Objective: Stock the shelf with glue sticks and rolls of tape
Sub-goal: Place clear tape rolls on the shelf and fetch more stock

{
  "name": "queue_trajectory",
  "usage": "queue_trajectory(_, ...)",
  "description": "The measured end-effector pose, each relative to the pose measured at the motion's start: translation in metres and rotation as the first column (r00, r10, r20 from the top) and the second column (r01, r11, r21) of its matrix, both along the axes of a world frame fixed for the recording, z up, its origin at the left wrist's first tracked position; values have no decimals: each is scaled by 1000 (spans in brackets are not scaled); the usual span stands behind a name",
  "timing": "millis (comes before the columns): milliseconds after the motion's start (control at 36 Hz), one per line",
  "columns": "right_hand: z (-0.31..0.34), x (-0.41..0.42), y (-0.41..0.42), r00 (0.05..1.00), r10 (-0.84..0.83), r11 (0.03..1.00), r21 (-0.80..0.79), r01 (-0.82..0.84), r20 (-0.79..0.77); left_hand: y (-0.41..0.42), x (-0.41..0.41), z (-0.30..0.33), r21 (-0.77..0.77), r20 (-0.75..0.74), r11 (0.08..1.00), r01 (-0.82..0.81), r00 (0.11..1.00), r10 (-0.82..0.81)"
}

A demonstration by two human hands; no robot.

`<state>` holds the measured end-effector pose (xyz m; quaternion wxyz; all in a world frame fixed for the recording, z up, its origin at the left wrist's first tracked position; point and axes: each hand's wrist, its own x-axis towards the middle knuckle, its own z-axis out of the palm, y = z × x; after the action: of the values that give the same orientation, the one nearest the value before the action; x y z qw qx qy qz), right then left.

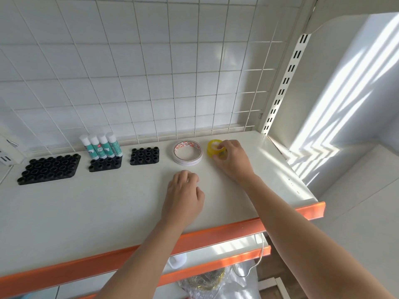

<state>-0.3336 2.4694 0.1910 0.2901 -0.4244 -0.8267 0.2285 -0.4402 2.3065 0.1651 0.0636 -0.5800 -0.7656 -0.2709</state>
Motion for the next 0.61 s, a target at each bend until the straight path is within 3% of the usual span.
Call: queue_trajectory(611,2,-11,3,999,-24,999,-22,25,48,-2,1,3,-27,14,1000,-1,1000,1)
